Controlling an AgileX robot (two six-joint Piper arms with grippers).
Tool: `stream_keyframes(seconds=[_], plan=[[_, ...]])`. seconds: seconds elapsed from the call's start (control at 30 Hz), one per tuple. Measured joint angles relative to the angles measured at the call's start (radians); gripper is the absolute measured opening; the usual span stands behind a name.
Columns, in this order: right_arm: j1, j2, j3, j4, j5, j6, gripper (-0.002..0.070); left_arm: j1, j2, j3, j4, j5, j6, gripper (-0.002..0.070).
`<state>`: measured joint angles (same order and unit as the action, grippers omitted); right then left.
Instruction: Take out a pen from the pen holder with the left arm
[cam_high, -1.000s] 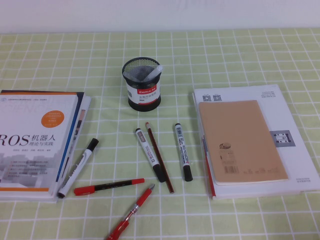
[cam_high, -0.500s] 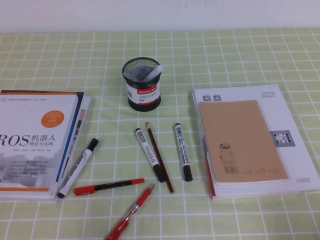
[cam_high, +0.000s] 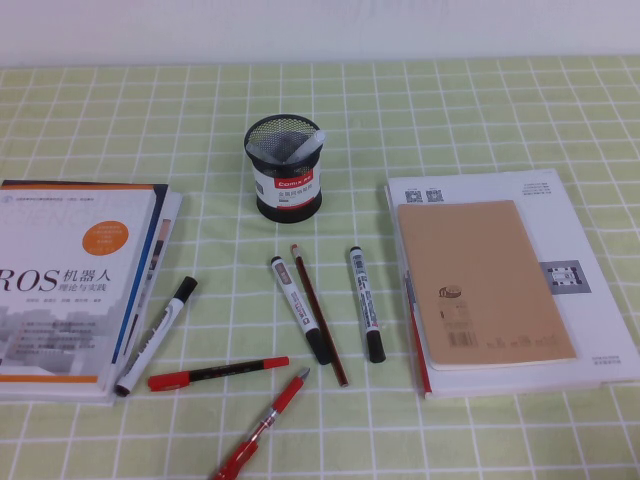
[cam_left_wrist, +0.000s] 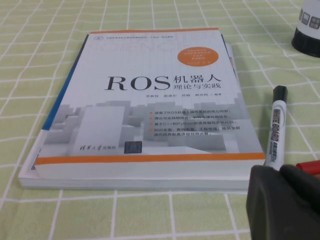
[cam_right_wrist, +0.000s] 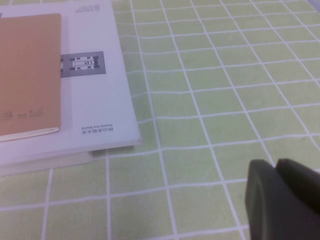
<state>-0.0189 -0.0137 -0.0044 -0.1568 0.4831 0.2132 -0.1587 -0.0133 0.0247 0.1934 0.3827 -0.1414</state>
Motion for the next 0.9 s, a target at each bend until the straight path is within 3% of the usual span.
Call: stream_keyframes(seconds=[0.2,0.57,0.9], plan=[[0.0,0.0,0.0,0.0,0.0,0.0,-0.0013,0.0,0.0,0.0,0.0,-0.108,0.0,0.0],[0.0,0.0,0.0,0.0,0.0,0.0,-0.0013,0.0,0.0,0.0,0.006,-0.581,-0.011,0.0],[0.0,0.0,0.0,0.0,0.0,0.0,-0.0013,0.0,0.0,0.0,0.006,-0.756,-0.073,0.0]])
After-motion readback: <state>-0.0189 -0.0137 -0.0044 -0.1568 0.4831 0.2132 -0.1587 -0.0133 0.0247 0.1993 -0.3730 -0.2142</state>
